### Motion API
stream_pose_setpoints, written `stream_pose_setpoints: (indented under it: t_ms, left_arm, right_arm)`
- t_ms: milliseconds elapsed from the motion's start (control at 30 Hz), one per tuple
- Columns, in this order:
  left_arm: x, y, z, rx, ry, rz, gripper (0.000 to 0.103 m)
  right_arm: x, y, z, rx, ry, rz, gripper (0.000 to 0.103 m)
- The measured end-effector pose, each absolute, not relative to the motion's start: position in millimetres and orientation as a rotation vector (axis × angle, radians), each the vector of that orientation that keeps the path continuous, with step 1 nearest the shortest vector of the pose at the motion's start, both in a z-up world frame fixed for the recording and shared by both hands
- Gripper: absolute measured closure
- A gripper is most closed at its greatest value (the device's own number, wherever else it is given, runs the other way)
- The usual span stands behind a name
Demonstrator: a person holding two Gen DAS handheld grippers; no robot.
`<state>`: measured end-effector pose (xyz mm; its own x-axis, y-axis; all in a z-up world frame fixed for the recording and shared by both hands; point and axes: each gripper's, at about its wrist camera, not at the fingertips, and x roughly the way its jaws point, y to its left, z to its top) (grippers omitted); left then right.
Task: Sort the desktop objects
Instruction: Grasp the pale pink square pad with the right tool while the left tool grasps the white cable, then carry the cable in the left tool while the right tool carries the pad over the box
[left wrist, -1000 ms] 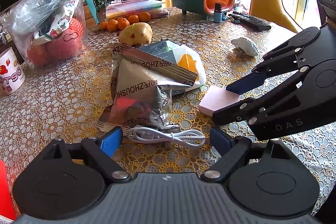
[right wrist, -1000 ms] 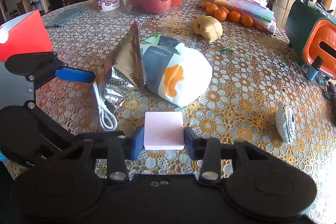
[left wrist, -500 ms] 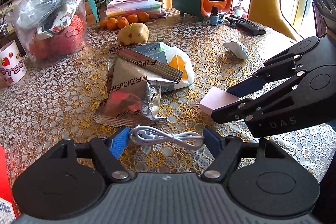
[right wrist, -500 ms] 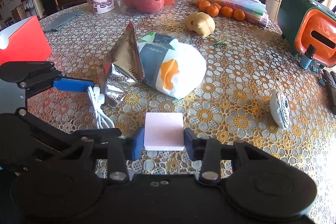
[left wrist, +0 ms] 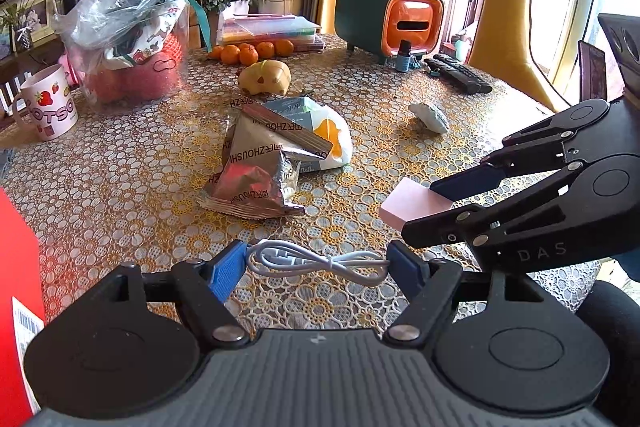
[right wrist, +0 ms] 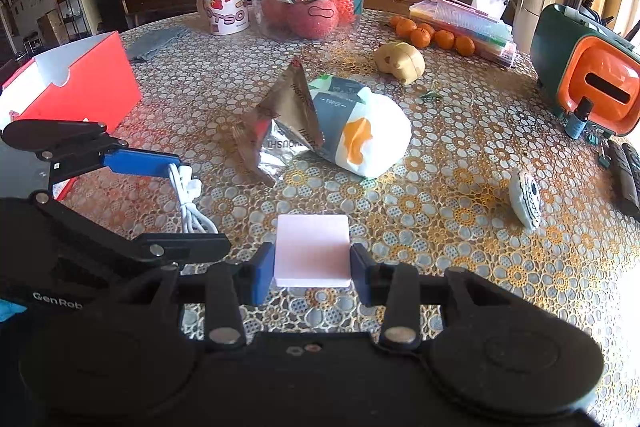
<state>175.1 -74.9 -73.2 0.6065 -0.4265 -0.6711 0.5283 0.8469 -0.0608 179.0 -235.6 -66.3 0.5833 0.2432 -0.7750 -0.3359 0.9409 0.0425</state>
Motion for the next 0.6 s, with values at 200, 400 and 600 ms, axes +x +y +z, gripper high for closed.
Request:
stream_pose_setpoints:
  t_ms: [200,400,600]
  left_arm:
    - [148.9,-54.9,-53.7,0.123,0.716,-0.535,0.026]
    - [123.9,-29.7,-32.9,0.098,0.694,-0.501,0.026]
    - [103.3,0.8,-14.2,0.069,0.681,-0.456,0.026]
  right_arm:
    - [158.1,-223.2,-45.1,-0.117,0.856,0.378,0.063]
    - [139.9,-205.1,-24.1,-0.122,0.824,0.424,0.063]
    - [123.0,-181.9,-4.6,-0.121,0.799,0.486,0.063]
